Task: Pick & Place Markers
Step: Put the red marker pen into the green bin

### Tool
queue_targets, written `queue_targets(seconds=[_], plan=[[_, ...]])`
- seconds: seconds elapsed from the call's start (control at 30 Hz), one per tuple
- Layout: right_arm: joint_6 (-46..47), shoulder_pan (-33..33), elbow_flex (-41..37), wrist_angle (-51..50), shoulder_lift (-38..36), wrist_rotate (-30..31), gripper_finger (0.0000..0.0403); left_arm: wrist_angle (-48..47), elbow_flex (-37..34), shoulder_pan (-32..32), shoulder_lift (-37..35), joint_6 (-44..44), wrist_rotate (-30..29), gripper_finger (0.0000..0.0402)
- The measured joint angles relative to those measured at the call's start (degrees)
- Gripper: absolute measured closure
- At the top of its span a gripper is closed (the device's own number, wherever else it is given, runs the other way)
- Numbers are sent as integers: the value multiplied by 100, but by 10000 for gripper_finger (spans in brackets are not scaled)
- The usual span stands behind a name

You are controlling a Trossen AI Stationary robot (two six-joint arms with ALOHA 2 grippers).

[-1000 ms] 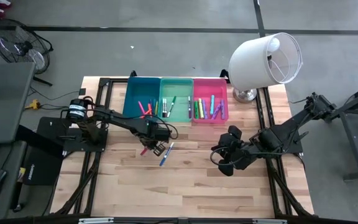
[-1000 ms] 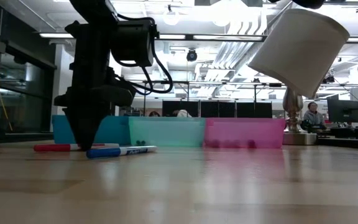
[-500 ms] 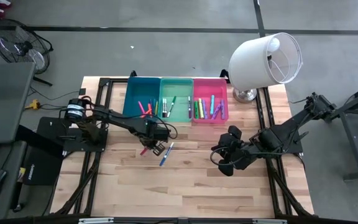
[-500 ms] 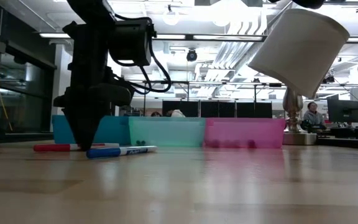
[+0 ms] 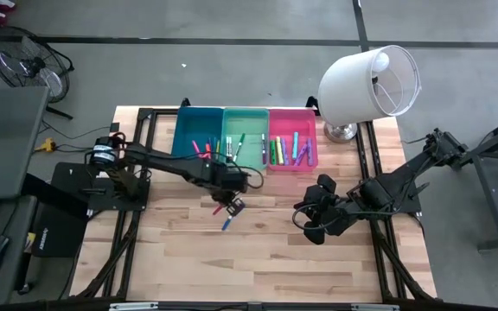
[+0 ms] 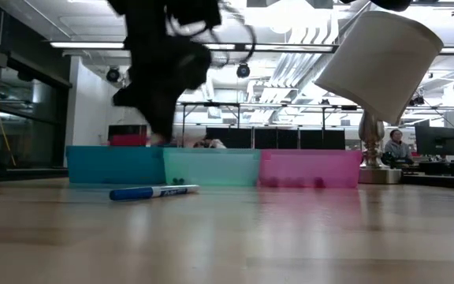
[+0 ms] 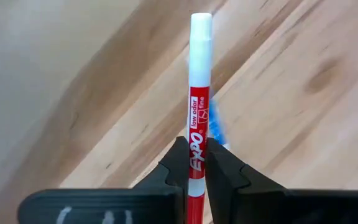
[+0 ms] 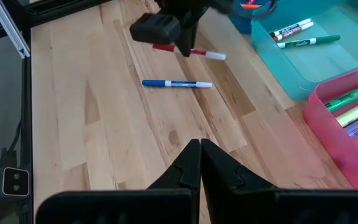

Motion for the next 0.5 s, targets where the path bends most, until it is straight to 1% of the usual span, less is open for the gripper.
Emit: queue_targets(seconds=[0.17, 0.27, 0.37, 0.5], plan=[[-2, 2, 0, 0, 0, 8, 403, -399, 817, 211, -9, 268, -356, 379], [-2, 0, 0, 1, 0, 18, 403, -416, 1225, 471, -16, 501, -387, 379], [0, 0, 0, 1, 0, 18, 403, -407, 1467, 841, -17, 617, -431, 379], [-2, 0, 0, 1, 0, 26, 403, -400, 1568, 1405, -20, 649, -496, 379]])
